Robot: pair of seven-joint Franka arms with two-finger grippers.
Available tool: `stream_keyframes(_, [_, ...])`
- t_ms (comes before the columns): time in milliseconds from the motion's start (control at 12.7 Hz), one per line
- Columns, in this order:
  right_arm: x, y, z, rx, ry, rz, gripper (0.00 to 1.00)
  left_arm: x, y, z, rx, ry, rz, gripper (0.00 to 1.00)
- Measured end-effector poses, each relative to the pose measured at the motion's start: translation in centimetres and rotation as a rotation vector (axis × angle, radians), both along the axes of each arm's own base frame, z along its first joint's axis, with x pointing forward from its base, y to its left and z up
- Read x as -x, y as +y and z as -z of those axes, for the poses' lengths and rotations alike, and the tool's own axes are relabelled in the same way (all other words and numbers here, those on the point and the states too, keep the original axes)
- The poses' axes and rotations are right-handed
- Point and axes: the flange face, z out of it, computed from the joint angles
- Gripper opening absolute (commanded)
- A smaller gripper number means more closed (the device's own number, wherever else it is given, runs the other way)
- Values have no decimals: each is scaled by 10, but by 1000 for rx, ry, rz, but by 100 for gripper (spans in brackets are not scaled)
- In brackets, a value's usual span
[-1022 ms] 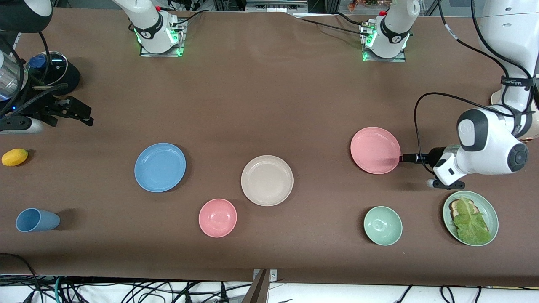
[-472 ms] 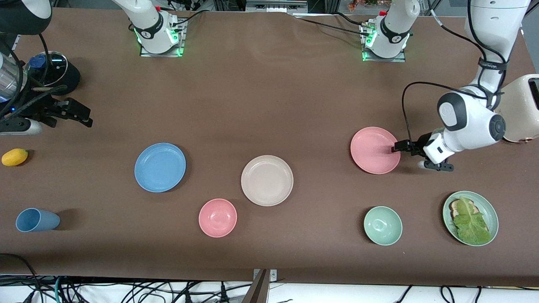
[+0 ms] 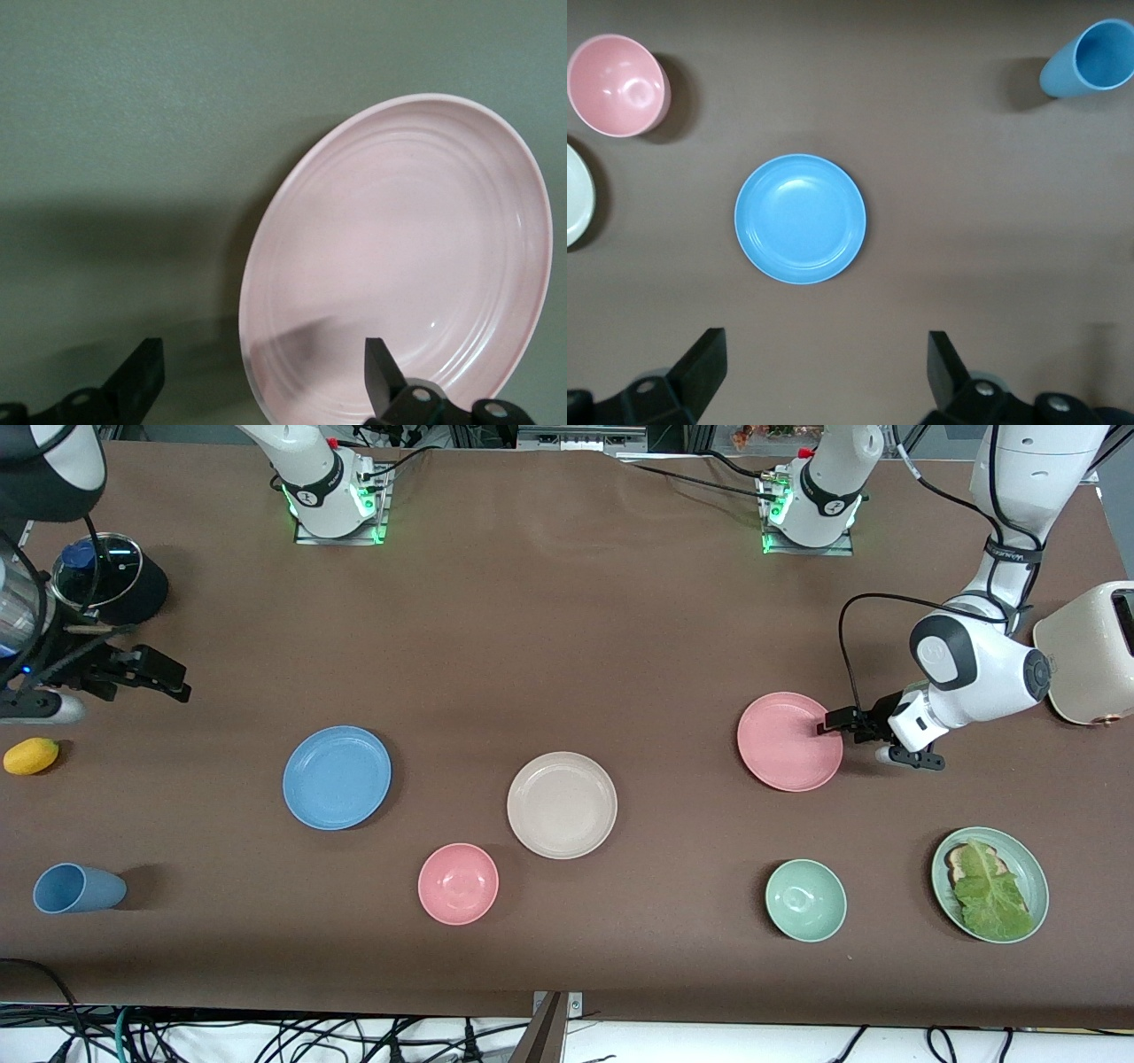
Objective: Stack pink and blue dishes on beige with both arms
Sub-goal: 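Grip the pink plate with the left gripper while the right gripper reaches the blue plate, then slide the pink plate onto the beige plate while the right gripper grips the blue plate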
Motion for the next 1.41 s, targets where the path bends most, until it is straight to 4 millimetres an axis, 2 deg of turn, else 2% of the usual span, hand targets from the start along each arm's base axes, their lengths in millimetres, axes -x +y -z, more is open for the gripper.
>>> stream_keyframes(79, [-6, 2, 17, 5, 27, -4, 100, 1, 2, 4, 0, -4, -4, 74])
stream_keyframes(236, [-15, 7, 47, 23, 74, -21, 100, 1, 4, 11, -13, -7, -10, 20])
stream_keyframes(314, [-18, 12, 58, 34, 92, -37, 100, 1, 6, 11, -19, -11, -13, 0])
stream_keyframes(550, [-22, 21, 84, 42, 141, -52, 100, 0, 7, 11, -20, -14, -14, 0])
stream_keyframes(786, [-22, 6, 103, 39, 158, -77, 100, -5, 5, 5, -2, -13, -10, 0])
stream_keyframes(1100, [-16, -24, 162, 41, 97, -135, 100, -25, -5, -15, 47, 1, -11, 0])
stream_keyframes(1258, [-13, -27, 183, 42, 95, -139, 100, -46, -27, -35, 68, 15, -51, 0])
stream_keyframes(1415, [-14, -26, 217, 45, 74, -143, 98, -66, -68, -55, 74, 21, -87, 0])
